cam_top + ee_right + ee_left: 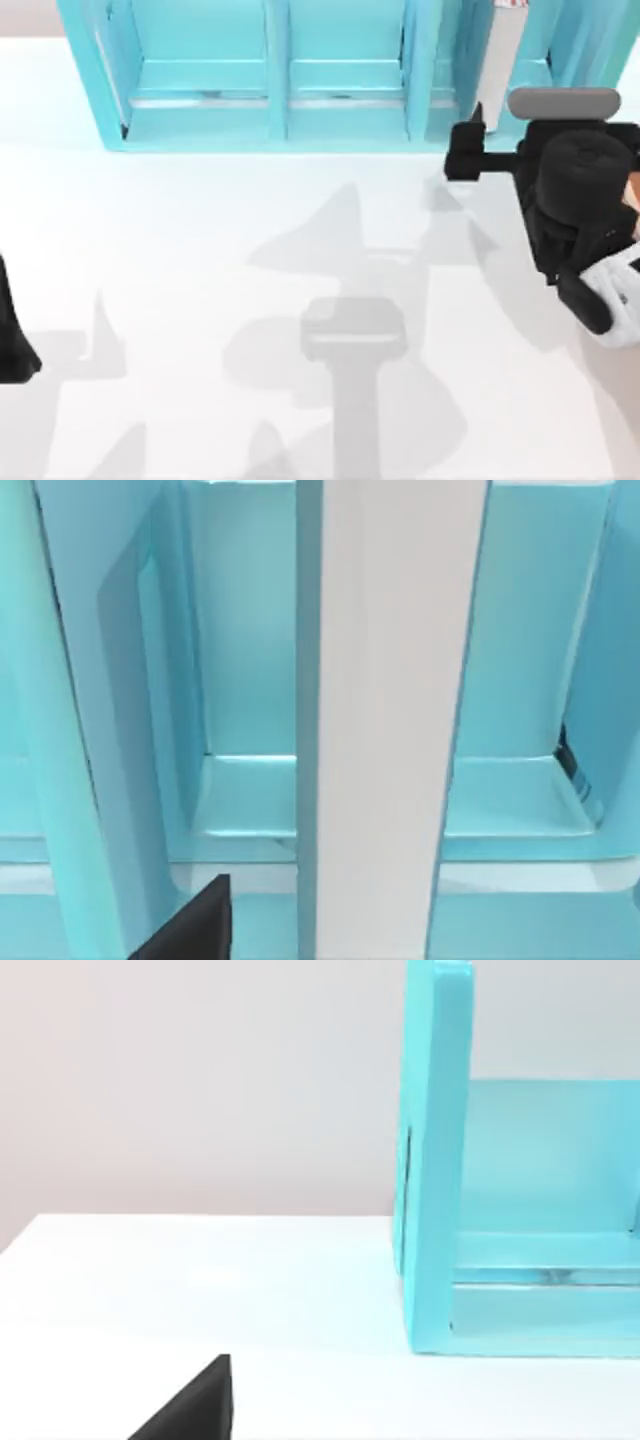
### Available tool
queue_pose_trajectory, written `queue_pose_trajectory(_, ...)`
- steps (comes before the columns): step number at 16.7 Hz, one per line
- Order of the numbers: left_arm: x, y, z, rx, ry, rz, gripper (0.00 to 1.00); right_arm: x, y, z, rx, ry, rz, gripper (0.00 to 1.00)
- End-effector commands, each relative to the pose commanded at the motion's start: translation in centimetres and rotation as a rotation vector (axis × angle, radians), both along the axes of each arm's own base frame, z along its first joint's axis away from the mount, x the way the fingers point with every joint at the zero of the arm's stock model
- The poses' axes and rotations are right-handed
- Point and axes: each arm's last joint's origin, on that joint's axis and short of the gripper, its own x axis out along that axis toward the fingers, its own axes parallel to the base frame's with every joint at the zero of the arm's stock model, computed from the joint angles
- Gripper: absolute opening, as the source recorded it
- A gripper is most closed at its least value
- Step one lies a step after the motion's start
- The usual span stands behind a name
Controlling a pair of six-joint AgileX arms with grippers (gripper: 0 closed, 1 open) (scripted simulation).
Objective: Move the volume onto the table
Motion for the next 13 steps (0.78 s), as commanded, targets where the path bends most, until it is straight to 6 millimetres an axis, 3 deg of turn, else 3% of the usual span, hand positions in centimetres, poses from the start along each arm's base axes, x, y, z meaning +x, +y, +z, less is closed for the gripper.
queue_pose_trajectory(4, 0.0, 0.0, 0.0, 0.000, 0.000, 0.000, 1.00, 1.0, 1.4, -1.9, 0.017, -0.028, -0.006, 1.00)
queue_pose_trajectory(10, 0.0, 0.0, 0.0, 0.000, 0.000, 0.000, 1.00, 1.1, 1.2, -2.0, 0.015, -0.025, -0.009, 1.00)
queue_pose_trajectory(13, 0.0, 0.0, 0.0, 0.000, 0.000, 0.000, 1.00, 2.7, 1.4, -2.2, 0.017, -0.026, -0.007, 1.00)
